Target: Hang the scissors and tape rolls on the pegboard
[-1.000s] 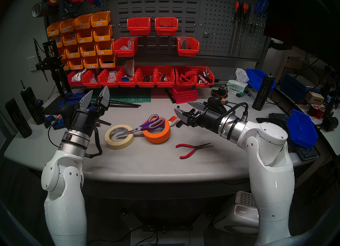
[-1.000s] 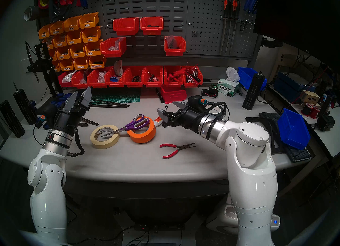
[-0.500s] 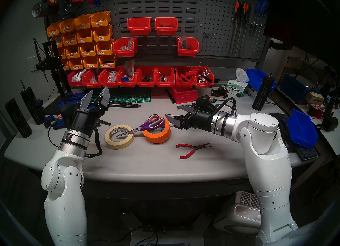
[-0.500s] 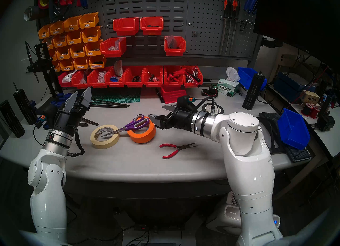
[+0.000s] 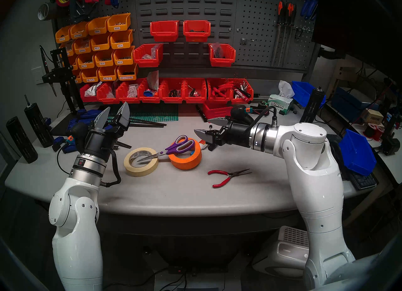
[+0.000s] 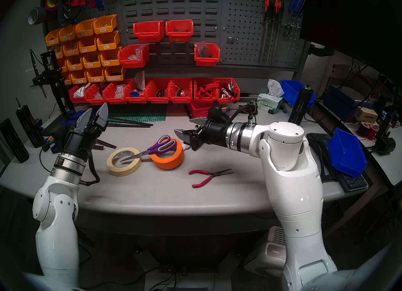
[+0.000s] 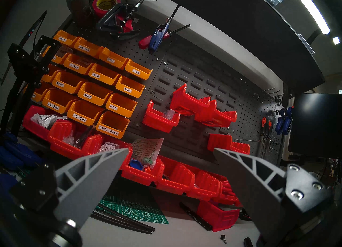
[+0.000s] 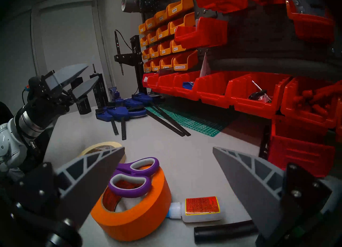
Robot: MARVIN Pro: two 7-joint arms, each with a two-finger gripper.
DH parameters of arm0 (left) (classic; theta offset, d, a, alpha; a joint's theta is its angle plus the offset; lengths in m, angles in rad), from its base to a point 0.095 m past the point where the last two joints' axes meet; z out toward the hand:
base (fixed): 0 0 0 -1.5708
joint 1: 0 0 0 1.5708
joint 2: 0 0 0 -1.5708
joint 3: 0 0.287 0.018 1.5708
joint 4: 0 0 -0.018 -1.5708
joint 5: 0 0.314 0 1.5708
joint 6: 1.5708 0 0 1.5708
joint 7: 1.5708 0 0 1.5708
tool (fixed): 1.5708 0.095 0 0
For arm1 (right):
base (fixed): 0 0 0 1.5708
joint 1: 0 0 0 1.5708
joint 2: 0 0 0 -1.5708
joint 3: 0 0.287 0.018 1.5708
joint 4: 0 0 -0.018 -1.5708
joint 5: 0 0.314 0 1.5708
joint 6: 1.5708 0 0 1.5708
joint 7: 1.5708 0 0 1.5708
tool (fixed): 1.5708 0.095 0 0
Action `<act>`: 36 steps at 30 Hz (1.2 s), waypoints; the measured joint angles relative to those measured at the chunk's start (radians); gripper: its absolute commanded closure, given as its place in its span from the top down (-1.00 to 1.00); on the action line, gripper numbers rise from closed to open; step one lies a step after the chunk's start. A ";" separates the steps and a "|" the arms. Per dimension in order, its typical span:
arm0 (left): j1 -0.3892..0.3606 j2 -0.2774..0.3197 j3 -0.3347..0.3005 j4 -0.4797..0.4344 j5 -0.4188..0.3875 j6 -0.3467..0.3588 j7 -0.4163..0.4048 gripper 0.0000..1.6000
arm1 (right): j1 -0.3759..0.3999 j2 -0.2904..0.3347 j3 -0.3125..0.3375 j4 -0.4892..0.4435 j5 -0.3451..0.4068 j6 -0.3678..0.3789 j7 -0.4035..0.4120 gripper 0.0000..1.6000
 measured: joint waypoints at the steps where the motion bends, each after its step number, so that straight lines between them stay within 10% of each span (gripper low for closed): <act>1: 0.000 0.001 0.000 0.000 0.000 0.002 0.000 1.00 | -0.003 -0.006 0.011 -0.004 0.004 -0.012 -0.005 1.00; 14: 0.027 0.085 -0.035 -0.039 -0.014 0.141 -0.098 1.00 | -0.068 -0.047 0.117 -0.039 0.049 -0.088 -0.030 1.00; 36: 0.001 0.333 -0.089 0.038 0.215 0.247 -0.488 1.00 | -0.075 -0.057 0.153 -0.045 0.073 -0.112 0.016 1.00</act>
